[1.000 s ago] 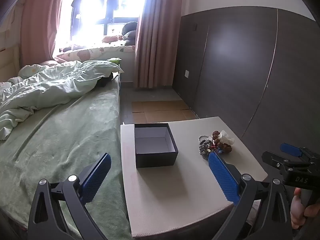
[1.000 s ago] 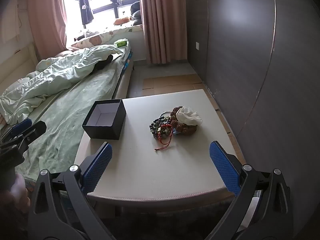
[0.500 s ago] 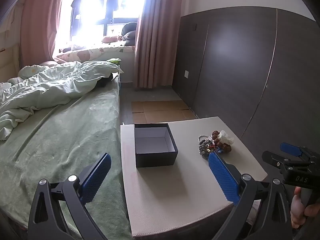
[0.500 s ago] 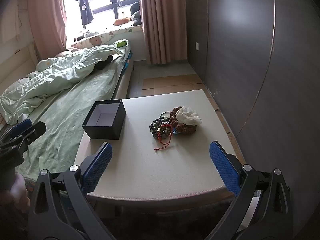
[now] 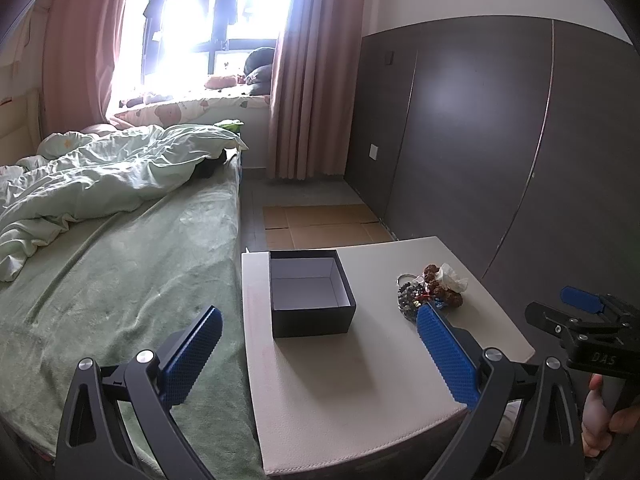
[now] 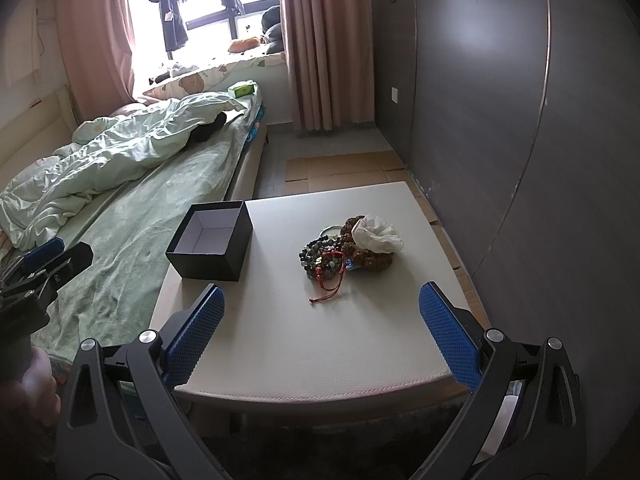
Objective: Organize jewelry
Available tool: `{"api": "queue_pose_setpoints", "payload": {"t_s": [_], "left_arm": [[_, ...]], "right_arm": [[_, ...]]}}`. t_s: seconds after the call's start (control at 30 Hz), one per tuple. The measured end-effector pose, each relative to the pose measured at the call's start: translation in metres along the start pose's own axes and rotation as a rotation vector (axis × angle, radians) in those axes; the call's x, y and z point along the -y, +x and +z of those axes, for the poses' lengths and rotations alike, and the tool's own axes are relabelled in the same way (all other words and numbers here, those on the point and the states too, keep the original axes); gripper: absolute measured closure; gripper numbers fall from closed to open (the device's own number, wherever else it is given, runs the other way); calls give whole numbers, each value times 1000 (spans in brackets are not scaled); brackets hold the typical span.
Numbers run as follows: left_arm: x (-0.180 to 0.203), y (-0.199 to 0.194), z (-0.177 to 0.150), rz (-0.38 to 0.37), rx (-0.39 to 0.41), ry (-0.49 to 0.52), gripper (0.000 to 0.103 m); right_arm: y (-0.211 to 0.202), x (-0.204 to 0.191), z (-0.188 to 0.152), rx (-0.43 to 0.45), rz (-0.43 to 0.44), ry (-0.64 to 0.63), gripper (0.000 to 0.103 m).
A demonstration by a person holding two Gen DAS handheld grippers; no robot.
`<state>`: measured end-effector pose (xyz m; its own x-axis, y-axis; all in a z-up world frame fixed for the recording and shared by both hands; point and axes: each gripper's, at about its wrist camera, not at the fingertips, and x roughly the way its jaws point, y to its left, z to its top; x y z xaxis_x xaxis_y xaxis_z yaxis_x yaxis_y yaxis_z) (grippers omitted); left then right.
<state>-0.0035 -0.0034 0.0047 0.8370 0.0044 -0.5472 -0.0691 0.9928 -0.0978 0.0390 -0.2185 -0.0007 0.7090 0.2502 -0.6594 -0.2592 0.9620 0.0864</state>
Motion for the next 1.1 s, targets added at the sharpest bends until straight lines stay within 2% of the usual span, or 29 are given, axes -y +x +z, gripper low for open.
{"api": "queue_pose_setpoints", "payload": {"t_s": [1.1], "left_arm": [[-1,2,2,-30,23,-12,8]], "right_arm": [[-5,2,4,21,-8,3,6]]}}
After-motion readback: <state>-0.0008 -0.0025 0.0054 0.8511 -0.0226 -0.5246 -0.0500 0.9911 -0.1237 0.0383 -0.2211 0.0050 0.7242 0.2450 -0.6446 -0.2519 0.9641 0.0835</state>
